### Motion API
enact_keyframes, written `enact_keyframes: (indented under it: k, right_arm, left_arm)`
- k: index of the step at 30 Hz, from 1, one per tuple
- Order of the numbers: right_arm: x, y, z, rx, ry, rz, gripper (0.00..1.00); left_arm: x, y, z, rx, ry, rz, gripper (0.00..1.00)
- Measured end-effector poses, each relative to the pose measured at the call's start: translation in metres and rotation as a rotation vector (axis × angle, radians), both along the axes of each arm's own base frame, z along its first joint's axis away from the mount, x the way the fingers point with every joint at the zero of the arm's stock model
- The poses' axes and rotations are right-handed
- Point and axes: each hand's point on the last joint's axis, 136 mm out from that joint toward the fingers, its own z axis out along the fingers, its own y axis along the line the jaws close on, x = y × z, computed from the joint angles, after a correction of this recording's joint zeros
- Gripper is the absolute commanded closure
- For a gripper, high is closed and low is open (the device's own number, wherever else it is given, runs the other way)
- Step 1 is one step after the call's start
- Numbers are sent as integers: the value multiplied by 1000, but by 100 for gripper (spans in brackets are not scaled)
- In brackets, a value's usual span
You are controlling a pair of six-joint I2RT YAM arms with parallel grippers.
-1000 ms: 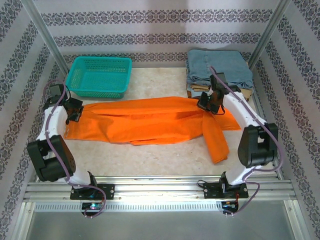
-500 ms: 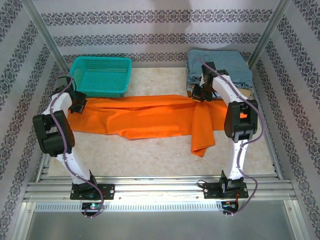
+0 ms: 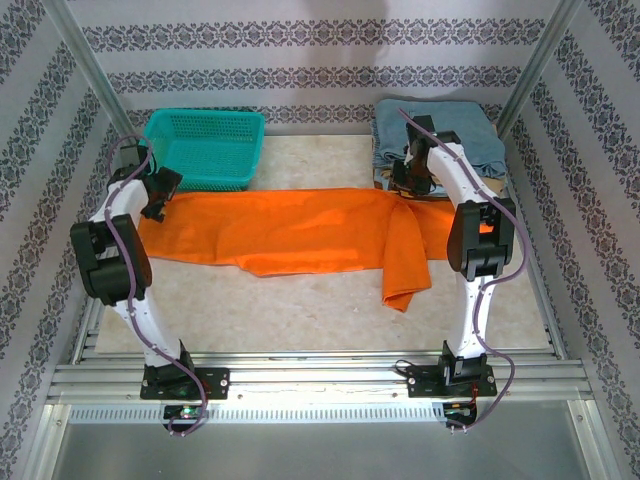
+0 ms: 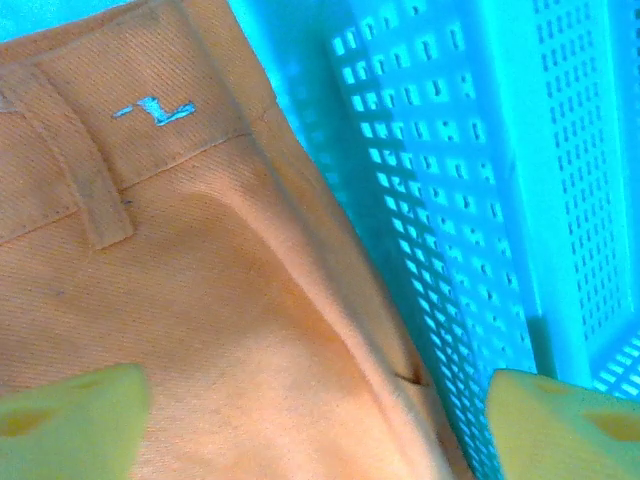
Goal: Fold and stack the trousers
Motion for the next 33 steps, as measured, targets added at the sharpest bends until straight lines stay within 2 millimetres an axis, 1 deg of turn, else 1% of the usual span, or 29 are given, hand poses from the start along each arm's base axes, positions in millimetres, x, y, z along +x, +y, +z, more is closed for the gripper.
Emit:
enact_keyframes:
  k: [2, 3, 5, 6, 7, 8, 9, 10, 11, 12, 14, 15, 16, 17, 18, 19, 21, 22, 23, 25, 27, 29, 31, 33]
  right_arm:
    - [-2, 0, 4, -19, -11, 2, 68]
    - [-5, 4, 8, -28, -20, 10, 68]
    - [-14, 16, 18, -39, -36, 38, 69]
    - [-19, 26, 23, -40, -50, 59, 71]
    - [-24, 40, 29, -36, -68, 85, 72]
    - [-28, 54, 33, -32, -82, 111, 75]
    - [-34, 72, 36, -25, -91, 143, 81]
    - [-39, 92, 37, -13, -101, 172, 87]
    - [-42, 109, 36, -3, -105, 203, 92]
    - [-47, 129, 31, 12, -103, 229, 99]
    - [-55, 161, 15, 29, -77, 276, 100]
    - [-58, 176, 3, 34, -53, 299, 100]
    - [-60, 187, -10, 34, -28, 318, 100]
    - [-63, 195, -24, 31, -1, 329, 100]
    - [-65, 200, -42, 21, 34, 336, 100]
    - [-68, 201, -57, 10, 66, 340, 100]
    - [-78, 198, -79, -16, 129, 349, 100]
    - [-83, 195, -87, -32, 154, 358, 100]
    - [-86, 193, -91, -38, 166, 364, 100]
    - [-92, 189, -89, -47, 165, 380, 100]
    - [-106, 181, -91, -50, 181, 395, 100]
    - [-121, 177, -92, -53, 190, 411, 100]
    - [-140, 174, -92, -49, 201, 433, 100]
    - [-162, 175, -92, -38, 214, 463, 100]
  left_arm:
    - [-17, -5, 9, 11, -14, 2, 10]
    - [-28, -9, 17, 19, -31, 2, 12]
    - [-43, -18, 36, 37, -84, -5, 20]
    - [-49, -26, 45, 47, -117, -18, 29]
    - [-53, -36, 52, 50, -144, -34, 42]
    - [-55, -46, 54, 53, -163, -55, 53]
    - [-56, -58, 54, 53, -181, -84, 67]
    - [-56, -70, 48, 47, -188, -111, 84]
    - [-56, -79, 41, 38, -186, -133, 95]
    - [-56, -89, 28, 23, -177, -156, 100]
    - [-57, -100, -2, -12, -148, -171, 100]
    - [-58, -102, -19, -30, -131, -168, 100]
    - [-60, -103, -38, -48, -105, -158, 100]
    - [-62, -104, -53, -61, -83, -147, 100]
    - [-66, -104, -68, -75, -56, -135, 100]
    - [-69, -105, -80, -90, -42, -120, 100]
    - [-65, -102, -76, -100, -81, -94, 100]
    - [-66, -101, -78, -104, -85, -75, 100]
    - [-68, -100, -80, -110, -92, -58, 100]
    - [-77, -96, -79, -119, -107, -18, 100]
    - [-92, -90, -78, -110, -97, 24, 100]
    - [-109, -80, -75, -82, -66, 67, 100]
    - [-126, -69, -66, -53, -54, 112, 100]
    - [-138, -59, -58, -35, -60, 145, 100]
